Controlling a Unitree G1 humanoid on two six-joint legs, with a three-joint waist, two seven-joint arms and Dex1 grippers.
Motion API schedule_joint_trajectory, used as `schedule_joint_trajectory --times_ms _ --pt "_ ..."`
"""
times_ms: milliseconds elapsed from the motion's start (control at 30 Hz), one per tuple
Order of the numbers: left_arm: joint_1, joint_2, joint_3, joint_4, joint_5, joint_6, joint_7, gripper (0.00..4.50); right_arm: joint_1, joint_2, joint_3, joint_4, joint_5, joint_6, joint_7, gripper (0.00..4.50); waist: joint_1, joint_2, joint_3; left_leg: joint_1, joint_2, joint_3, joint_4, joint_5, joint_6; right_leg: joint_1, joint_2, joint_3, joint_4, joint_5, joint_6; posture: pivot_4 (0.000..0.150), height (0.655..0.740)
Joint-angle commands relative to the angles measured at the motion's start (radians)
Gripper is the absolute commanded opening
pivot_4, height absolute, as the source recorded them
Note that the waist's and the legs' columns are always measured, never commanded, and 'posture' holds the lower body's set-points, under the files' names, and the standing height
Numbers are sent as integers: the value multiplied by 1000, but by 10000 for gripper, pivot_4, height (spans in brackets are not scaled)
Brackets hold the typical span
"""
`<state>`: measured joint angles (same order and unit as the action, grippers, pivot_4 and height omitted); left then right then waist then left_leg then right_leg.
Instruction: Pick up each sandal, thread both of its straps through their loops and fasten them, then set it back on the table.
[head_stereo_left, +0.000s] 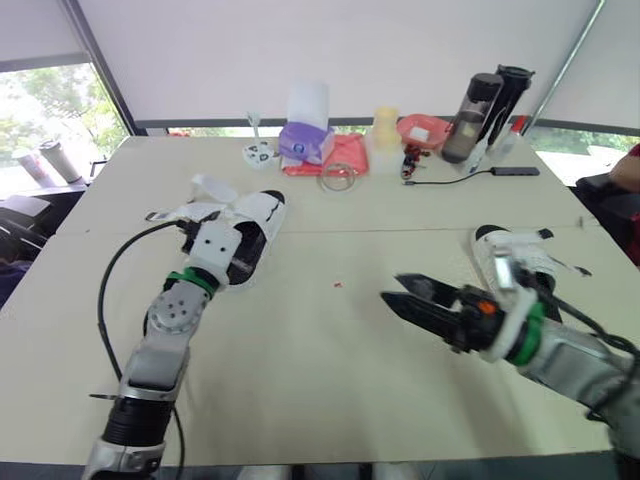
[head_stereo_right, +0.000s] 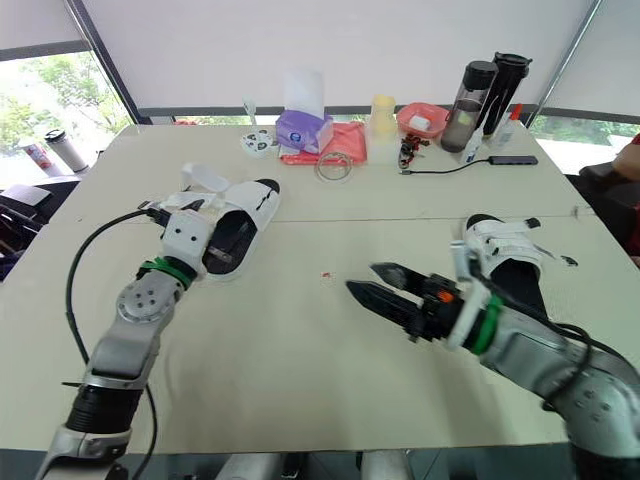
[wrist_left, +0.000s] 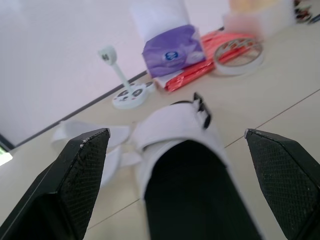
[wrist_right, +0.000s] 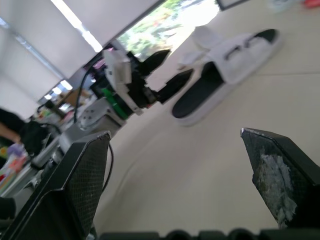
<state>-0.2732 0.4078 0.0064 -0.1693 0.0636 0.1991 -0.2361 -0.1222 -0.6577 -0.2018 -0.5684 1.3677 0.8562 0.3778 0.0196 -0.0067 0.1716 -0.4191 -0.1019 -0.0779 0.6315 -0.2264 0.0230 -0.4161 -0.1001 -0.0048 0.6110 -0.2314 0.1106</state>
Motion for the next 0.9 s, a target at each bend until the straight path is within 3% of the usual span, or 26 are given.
schedule_joint_trajectory --times_ms 33,100,233,533,667,900 --pt "-15 7 43 -24 -18 -8 -6 45000 -73 55 75 42 -103 -42 6 44658 7 0 0 -3 -1 0 0 1 1 -3 0 0 0 0 0 1500 7400" --pt "-22 3 67 -22 -33 13 0 45000 -99 79 99 63 -158 -61 23 44658 19 0 0 -7 -2 0 1 1 1 -9 -1 0 2 2 3 1500 7400" --pt "-26 111 38 -6 22 -80 -79 45000 -177 135 141 177 -322 -139 45 44658 20 0 0 -8 -3 0 -1 2 1 -10 -1 0 3 3 3 1500 7400" --pt "-68 307 -81 160 306 -292 -61 45000 -215 159 173 236 -466 -173 150 44658 19 0 0 -7 -2 0 -1 2 0 -11 0 0 3 4 2 1500 7400" --pt "-138 329 -134 286 378 -388 -46 45000 -201 131 173 208 -479 -149 197 44658 21 0 0 -7 -2 0 -1 2 0 -11 0 0 4 4 2 1500 7400" --pt "-395 272 -267 658 495 -532 15 45000 -150 79 165 105 -478 -94 207 44658 19 0 0 -7 -3 0 -1 2 0 -11 0 0 5 5 4 1500 7400"
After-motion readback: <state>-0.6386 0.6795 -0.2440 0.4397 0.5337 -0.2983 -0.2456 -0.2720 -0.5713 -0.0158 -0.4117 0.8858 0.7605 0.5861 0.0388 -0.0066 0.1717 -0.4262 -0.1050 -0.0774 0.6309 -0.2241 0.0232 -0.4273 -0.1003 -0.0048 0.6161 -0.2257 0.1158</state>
